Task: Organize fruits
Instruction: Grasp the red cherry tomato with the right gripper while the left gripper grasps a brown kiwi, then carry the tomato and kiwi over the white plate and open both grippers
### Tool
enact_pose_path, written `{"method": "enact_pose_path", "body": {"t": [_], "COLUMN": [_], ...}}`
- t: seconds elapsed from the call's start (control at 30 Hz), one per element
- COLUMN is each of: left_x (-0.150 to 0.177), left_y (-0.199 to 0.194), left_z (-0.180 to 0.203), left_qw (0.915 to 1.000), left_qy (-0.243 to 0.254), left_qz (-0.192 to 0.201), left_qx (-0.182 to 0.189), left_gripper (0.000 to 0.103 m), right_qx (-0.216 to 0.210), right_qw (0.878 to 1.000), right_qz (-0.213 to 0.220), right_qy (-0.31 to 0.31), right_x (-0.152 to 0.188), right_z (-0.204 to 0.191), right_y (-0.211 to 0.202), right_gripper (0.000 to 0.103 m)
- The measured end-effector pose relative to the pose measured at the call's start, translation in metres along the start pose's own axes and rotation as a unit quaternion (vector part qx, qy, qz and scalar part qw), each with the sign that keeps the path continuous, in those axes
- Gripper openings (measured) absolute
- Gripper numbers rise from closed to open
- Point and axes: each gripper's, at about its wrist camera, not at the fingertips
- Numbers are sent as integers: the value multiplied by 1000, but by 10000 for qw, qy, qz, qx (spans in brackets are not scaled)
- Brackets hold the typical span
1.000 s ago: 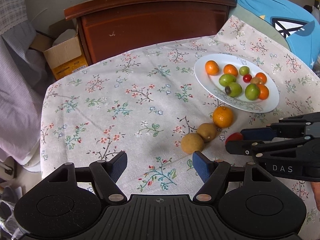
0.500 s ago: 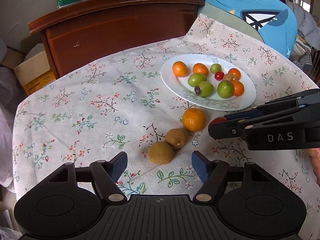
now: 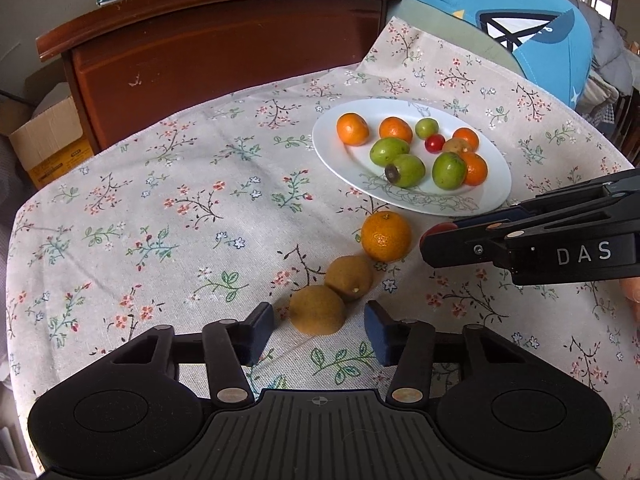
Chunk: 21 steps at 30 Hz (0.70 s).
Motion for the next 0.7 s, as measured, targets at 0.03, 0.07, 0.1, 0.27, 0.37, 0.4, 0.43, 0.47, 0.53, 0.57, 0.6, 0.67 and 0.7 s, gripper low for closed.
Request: {"method": "enact_pose_path", "body": {"t": [0.03, 0.07, 0.1, 0.27, 0.37, 0.4, 0.43, 0.47, 0.53, 0.57, 0.6, 0.67, 0.7], "left_x": [0, -1, -1, -2, -3, -4, -5, -7, -11, -13, -15, -19, -21], "left_y": [-1, -1, -2, -6, -13, -15, -18, -22, -29, -31, -33, -36, -37], "left_z": [1, 2, 3, 3, 4, 3, 3, 3, 4, 4, 4, 4, 4], "left_qw": [10000, 10000, 9999, 10000, 9999, 9998, 9998, 9997, 9994, 9992, 9989, 9984, 9982], "left_qy": [14, 23, 49, -30, -56, -87, -115, -130, -161, -201, -265, -339, -354], "left_qz": [26, 57, 97, 82, 121, 134, 165, 211, 311, 341, 370, 444, 474], "left_qx": [31, 21, 1, -42, -92, -86, -73, -63, -71, -74, -69, -48, -52], "left_gripper": [34, 30, 28, 27, 27, 27, 27, 27, 27, 27, 27, 27, 27], "right_qx": [-4, -9, -16, -65, -102, -109, -117, -124, -142, -151, -155, -159, -161], "right_qw": [10000, 10000, 10000, 9999, 9999, 9999, 9998, 9998, 9997, 9997, 9997, 9996, 9996], "right_qz": [0, -1, -3, -14, 12, 23, 38, 53, 84, 106, 120, 151, 170], "right_qy": [11, 22, 33, 108, 122, 129, 139, 146, 158, 166, 166, 160, 162], "right_x": [0, 0, 0, 0, -1, -2, -3, -3, -4, -5, -6, -7, -8], "right_z": [0, 0, 1, 2, 3, 3, 3, 4, 4, 5, 5, 5, 5], "right_y": [0, 0, 0, 0, -2, -2, -3, -4, -5, -7, -7, -9, -10], "right_gripper": [30, 30, 30, 30, 30, 30, 30, 30, 30, 30, 29, 29, 29]}}
Point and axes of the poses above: each gripper's, at about its wrist camera, not at the fingertips, and y roughly the way its jaws point, z to its right, x to its underside, and after that the axes turned 4 degrees about -x, right-handed
